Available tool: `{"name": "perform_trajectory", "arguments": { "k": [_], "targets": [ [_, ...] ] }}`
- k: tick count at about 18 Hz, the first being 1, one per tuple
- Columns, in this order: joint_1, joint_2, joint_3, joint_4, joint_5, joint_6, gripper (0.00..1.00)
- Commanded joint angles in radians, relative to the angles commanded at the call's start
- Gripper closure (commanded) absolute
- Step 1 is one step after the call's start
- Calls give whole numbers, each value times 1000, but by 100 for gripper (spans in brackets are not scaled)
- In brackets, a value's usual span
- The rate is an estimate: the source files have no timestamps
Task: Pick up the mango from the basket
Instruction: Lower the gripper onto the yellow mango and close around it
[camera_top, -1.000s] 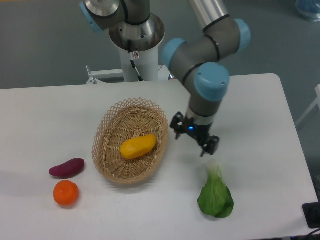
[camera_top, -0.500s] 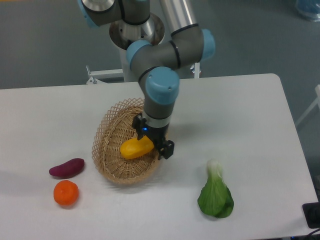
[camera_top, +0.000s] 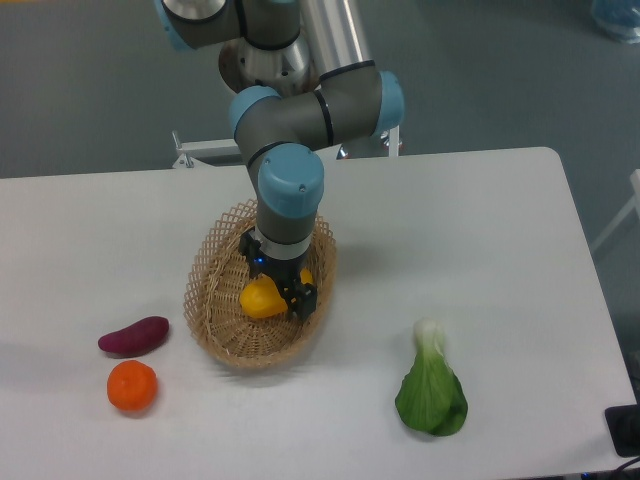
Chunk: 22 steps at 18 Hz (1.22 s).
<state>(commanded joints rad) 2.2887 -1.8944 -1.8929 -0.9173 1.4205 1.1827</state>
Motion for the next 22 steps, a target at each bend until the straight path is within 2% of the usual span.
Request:
{"name": "perform_trajectory", "arguments": {
  "k": [12,13,14,17,20,22],
  "targets": [
    [-12,-46,-5,2,15,2,2],
    [-12,-46,-5,-2,17,0,23],
    [-12,-45,-8,-3,18,2,39],
    [-12,-40,-3,-2,47,-3,55],
    [-12,-35,2,-3,51,-2,56],
    [-12,-31,27,-24,49,-6,56]
  ]
}}
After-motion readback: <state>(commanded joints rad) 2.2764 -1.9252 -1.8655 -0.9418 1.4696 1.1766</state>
